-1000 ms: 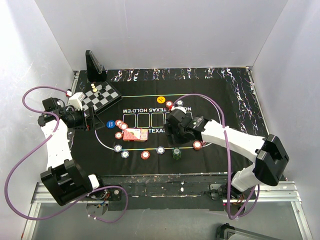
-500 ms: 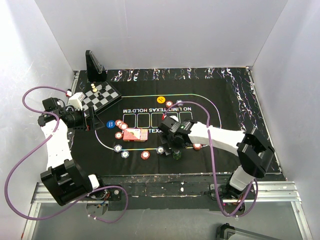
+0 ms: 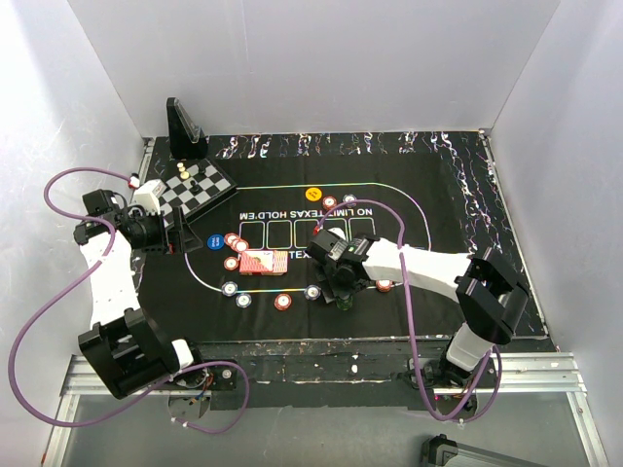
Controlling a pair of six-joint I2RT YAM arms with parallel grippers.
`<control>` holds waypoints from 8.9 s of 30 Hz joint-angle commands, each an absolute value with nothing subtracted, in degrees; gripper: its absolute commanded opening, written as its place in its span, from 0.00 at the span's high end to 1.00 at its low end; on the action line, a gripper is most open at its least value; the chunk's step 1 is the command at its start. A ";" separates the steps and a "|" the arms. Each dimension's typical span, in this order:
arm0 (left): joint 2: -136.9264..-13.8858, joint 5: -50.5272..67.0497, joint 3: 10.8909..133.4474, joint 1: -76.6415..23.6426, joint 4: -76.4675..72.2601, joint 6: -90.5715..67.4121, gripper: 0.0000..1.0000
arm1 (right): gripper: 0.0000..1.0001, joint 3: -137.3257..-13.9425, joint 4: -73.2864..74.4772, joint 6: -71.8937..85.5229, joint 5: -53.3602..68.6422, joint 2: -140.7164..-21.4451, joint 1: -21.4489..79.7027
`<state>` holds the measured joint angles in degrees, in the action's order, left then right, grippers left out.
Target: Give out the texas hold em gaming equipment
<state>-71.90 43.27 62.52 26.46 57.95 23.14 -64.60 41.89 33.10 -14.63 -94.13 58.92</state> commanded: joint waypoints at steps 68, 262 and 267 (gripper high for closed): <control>-77.08 44.38 63.19 30.59 55.99 26.01 0.00 | 0.83 -132.11 55.12 18.37 -7.82 -138.16 68.64; -74.44 46.76 64.07 30.59 59.33 27.69 0.00 | 0.89 -61.43 39.20 32.87 -8.00 -89.12 54.58; -74.53 46.84 64.34 30.67 59.15 27.60 0.00 | 0.98 -64.07 40.69 32.08 -8.35 -87.72 54.32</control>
